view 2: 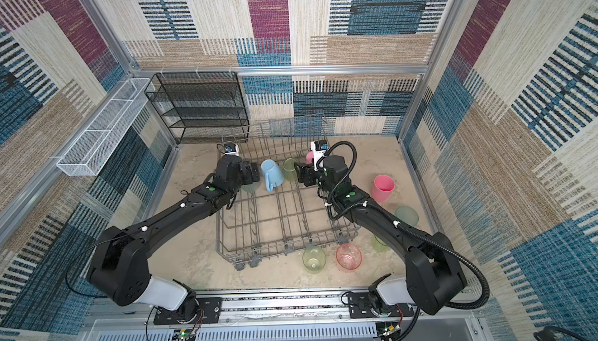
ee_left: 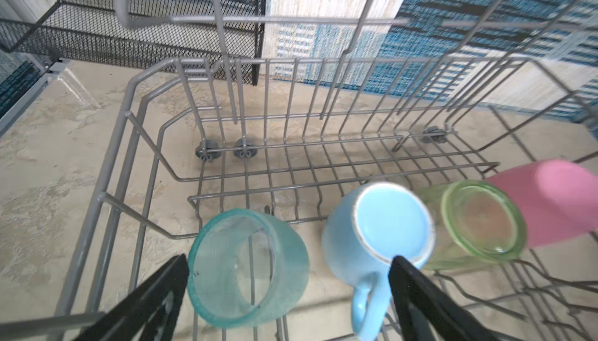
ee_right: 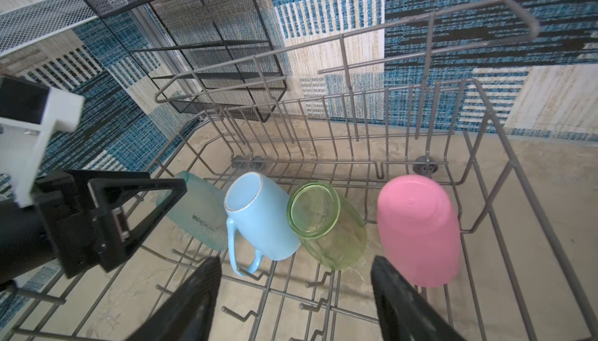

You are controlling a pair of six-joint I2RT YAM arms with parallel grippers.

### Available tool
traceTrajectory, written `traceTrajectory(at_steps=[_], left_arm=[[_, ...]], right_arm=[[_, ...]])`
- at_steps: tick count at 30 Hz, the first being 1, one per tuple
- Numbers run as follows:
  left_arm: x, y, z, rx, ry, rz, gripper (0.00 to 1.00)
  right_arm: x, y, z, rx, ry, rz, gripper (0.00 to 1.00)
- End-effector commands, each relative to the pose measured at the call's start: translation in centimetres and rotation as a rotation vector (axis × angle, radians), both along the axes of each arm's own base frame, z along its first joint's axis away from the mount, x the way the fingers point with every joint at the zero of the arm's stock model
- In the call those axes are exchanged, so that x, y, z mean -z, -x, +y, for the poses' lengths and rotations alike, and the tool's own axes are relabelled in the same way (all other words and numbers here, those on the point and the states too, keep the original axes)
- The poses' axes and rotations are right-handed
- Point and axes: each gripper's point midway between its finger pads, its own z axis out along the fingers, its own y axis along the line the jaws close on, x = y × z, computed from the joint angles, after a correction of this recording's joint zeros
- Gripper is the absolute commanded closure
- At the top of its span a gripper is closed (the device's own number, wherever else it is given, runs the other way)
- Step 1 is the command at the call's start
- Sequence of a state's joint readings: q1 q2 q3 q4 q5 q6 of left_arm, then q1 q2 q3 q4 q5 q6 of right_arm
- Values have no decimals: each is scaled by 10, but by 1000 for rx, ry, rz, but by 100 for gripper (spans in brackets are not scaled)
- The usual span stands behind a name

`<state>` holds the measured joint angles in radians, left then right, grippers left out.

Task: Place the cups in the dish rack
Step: 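Lower the teal tumbler onto its side in the rack beside the blue mug, then open the left gripper while the right gripper moves to the pink cup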

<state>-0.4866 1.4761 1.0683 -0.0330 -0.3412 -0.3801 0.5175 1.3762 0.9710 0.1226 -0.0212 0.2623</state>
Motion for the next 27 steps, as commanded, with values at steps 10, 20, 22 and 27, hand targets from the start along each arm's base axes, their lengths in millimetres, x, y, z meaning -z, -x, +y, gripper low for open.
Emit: traceTrajectory(at_steps=[10, 20, 22, 27], left_arm=[[-75, 57, -34, 389, -31, 86, 1], [-82, 103, -68, 702, -2, 85, 1], [-76, 108, -70, 719, 11, 72, 0], [-80, 122, -74, 761, -15, 25, 0]], right_arm=[[-4, -13, -55, 293, 5, 251, 24], [17, -16, -170, 619, -53, 470, 31], [22, -18, -190, 670, -52, 498, 31], [47, -22, -224, 757, -58, 621, 34]])
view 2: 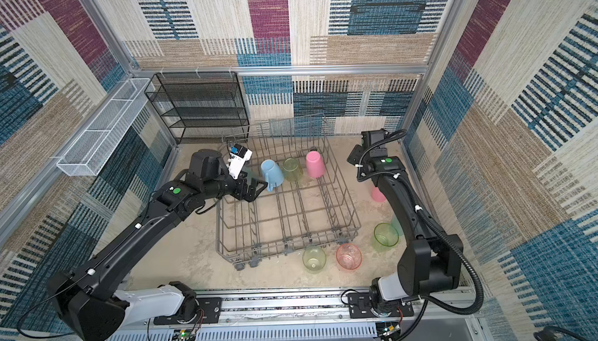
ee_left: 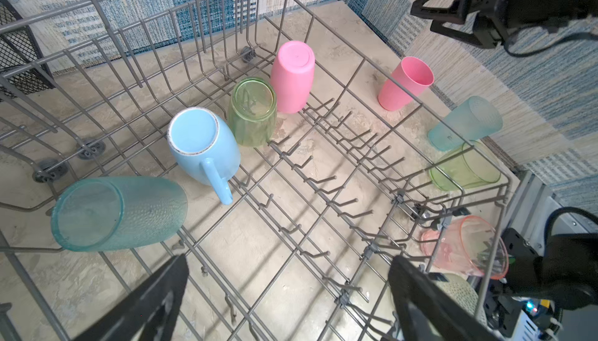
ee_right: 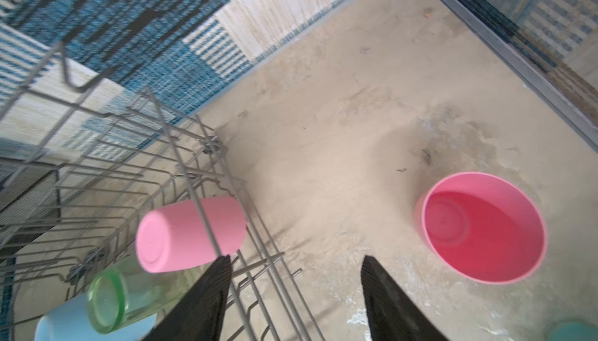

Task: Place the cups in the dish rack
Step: 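Open the left gripper while the right gripper moves to the pink cup, then lower the right gripper into the pink cup rim and close it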

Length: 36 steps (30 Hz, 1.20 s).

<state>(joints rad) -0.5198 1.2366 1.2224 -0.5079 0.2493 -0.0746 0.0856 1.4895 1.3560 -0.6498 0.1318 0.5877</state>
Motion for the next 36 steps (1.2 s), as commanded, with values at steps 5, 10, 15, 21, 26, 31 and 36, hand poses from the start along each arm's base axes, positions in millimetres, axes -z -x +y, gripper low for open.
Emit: traceTrajectory(at_steps=[5, 10, 15, 21, 26, 31, 36], left_arm=[[-25, 16, -10, 90, 32, -153, 0], [-30, 20, -12, 106, 57, -175, 0], [-34, 24, -14, 123, 75, -194, 0], [-34, 24, -13, 122, 71, -200, 1], [-32, 24, -13, 123, 71, -195, 1], [-32, 23, -13, 118, 69, -193, 1], [-32, 22, -12, 112, 65, -196, 1]], right_arm=[[34, 8, -34, 107, -44, 150, 36], [45, 9, -57, 152, -63, 177, 37], [53, 0, -67, 157, -83, 196, 40], [76, -8, -69, 153, -81, 259, 42], [93, -1, -69, 160, -82, 305, 43], [106, 5, -65, 150, -100, 329, 49], [112, 6, -65, 148, -96, 342, 58]])
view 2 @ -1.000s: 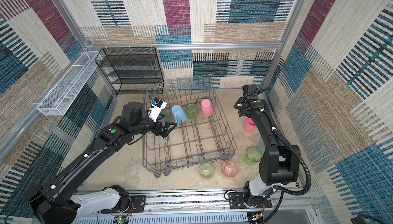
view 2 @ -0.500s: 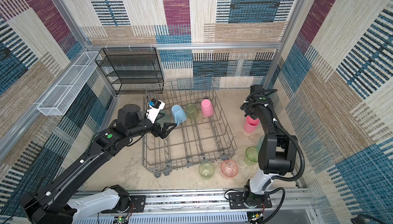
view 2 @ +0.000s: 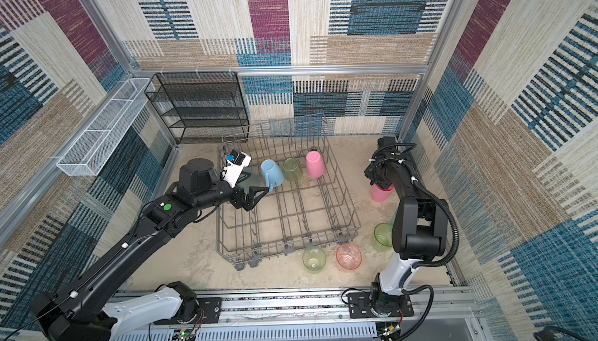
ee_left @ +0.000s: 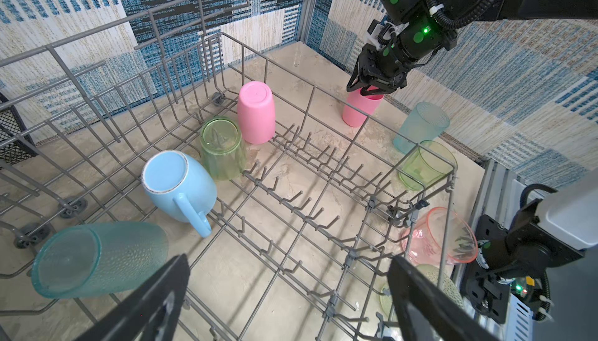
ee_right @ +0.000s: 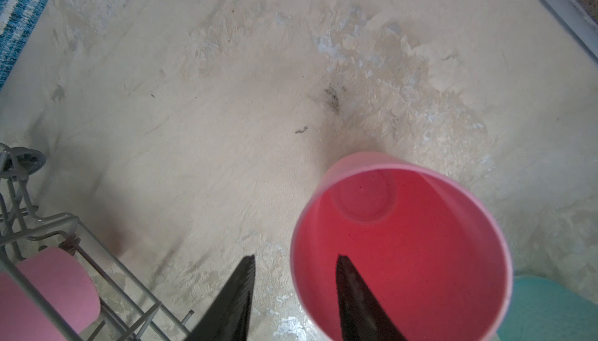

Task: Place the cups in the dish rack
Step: 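Lower the right gripper into the pink cup rim and close it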

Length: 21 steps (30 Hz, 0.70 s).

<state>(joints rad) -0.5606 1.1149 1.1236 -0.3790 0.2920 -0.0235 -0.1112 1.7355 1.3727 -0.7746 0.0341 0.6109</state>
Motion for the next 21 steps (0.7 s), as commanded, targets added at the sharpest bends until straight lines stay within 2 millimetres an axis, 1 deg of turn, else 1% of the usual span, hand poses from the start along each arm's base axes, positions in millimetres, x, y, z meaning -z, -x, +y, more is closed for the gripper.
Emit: traceTrajectory(at_steps=[1, 2, 6, 7, 9, 11, 14, 17, 21], left_arm=[[-6, -3, -1, 7, -1, -44, 1], [-6, -4, -1, 5, -2, -44, 1], [-3, -6, 0, -7, -12, -42, 1], [-3, -7, 1, -11, -15, -41, 1], [-2, -8, 2, -17, -18, -42, 1], [-1, -8, 2, -23, -22, -41, 1], [0, -10, 3, -31, -28, -39, 1], [1, -12, 4, -44, -35, -40, 1], [5, -16, 7, -65, -49, -34, 1]], right_arm=[[1, -3, 0, -11, 2, -6, 60], [3, -3, 0, -11, 3, -2, 61], [16, 0, 2, -18, -8, 28, 71], [17, 1, 2, -17, -5, 32, 74], [19, 2, 1, -16, -2, 36, 76], [21, 2, 1, -16, -2, 35, 82], [25, 4, 2, -18, -5, 47, 87], [19, 3, -1, -12, 11, 31, 90], [0, -2, -7, -11, 49, -5, 94]])
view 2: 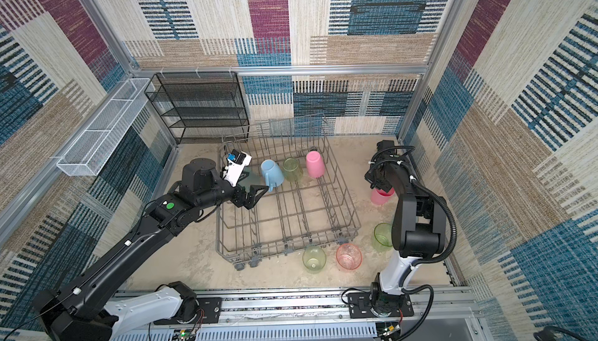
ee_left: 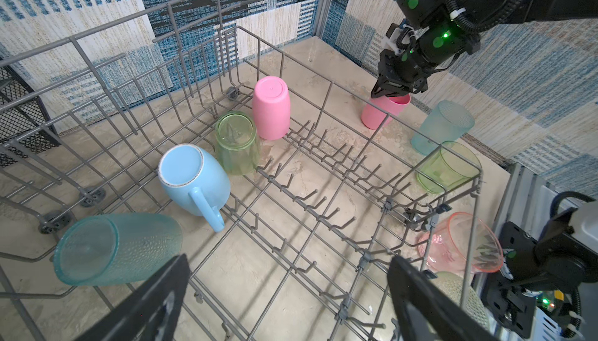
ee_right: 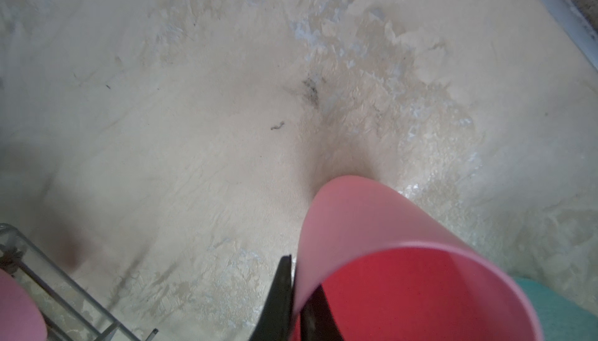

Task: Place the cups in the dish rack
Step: 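Lower the right gripper into the pink cup rim and close it, then lift the pink cup with the right gripper and carry it toward the rack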

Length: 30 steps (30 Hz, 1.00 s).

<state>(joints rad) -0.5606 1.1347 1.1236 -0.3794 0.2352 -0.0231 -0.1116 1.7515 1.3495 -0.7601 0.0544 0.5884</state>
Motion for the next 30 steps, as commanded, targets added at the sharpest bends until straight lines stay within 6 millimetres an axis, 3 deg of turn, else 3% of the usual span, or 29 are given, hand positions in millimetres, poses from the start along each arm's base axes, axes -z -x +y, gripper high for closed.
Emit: traceTrajectory(at_steps=[1, 17, 23, 30], left_arm=[[-3, -7, 2, -19, -19, -36, 1], [12, -22, 10, -93, -66, -15, 1], [17, -28, 13, -125, -74, 13, 1], [20, -36, 24, -181, -96, 8, 0]], right_arm=[[-15, -6, -4, 0, 30, -40, 94], [-84, -15, -16, -17, 133, -198, 94], [-111, -29, -3, -65, 138, -277, 94], [-148, -47, 32, -146, 180, -368, 94]])
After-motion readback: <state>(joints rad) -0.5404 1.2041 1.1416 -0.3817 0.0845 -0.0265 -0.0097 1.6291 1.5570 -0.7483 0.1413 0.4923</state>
